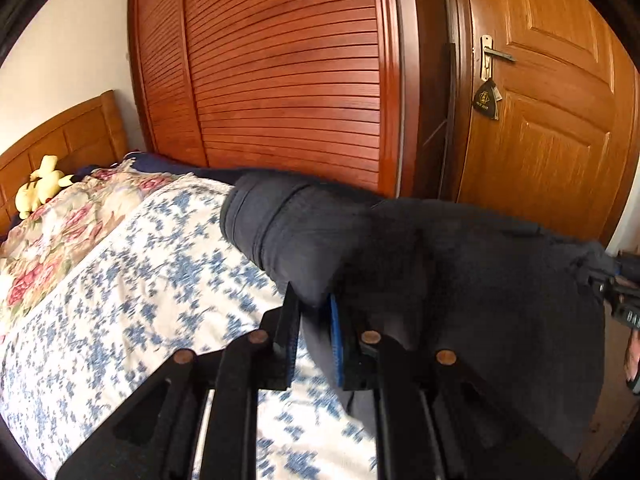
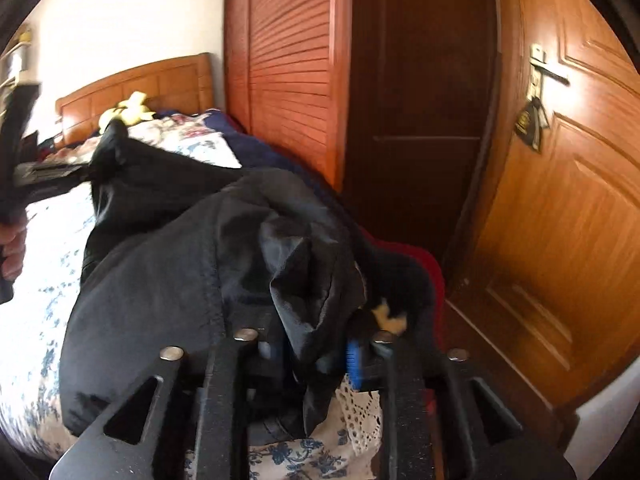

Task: Fold large clothes
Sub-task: 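Carry the folded jacket to the bed corner by the wardrobe and release both tools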

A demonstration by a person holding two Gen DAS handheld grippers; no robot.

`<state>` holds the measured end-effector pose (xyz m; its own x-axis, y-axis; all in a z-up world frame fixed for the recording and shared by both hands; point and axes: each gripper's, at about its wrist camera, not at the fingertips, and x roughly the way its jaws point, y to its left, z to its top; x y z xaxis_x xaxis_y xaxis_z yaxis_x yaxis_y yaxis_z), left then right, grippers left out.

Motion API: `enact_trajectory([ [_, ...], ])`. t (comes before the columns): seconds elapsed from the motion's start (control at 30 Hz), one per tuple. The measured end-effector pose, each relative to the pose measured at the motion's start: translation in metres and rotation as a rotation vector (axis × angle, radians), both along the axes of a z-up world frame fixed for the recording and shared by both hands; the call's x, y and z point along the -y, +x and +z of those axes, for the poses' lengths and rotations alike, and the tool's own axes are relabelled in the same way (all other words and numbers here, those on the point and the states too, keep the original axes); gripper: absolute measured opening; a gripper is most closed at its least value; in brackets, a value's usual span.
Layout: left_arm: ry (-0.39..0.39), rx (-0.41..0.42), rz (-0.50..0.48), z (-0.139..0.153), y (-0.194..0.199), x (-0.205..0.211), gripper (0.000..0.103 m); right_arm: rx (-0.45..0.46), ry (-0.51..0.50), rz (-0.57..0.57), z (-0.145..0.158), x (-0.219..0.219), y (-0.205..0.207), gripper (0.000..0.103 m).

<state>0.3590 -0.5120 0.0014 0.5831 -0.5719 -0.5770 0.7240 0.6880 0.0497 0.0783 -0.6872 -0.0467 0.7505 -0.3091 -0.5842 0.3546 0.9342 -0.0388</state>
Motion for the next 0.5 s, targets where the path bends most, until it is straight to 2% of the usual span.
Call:
enact_trajectory([
  [0.07, 0.007, 0.024, -0.007, 0.000, -0.005, -0.011, 0.013, 0.011, -0.014, -0.038, 0.006, 0.000, 0.000, 0.049],
  [0.23, -0.017, 0.025, -0.015, 0.005, -0.024, -0.054, 0.024, 0.054, -0.101, -0.089, 0.026, 0.002, -0.002, 0.054],
  [0.4, -0.057, 0.016, -0.008, 0.010, -0.049, -0.098, 0.034, 0.120, -0.107, -0.015, 0.043, -0.016, 0.003, 0.054],
  [0.5, -0.080, 0.039, 0.004, 0.016, -0.067, -0.122, 0.036, 0.088, -0.099, 0.067, 0.040, -0.037, 0.021, 0.054],
])
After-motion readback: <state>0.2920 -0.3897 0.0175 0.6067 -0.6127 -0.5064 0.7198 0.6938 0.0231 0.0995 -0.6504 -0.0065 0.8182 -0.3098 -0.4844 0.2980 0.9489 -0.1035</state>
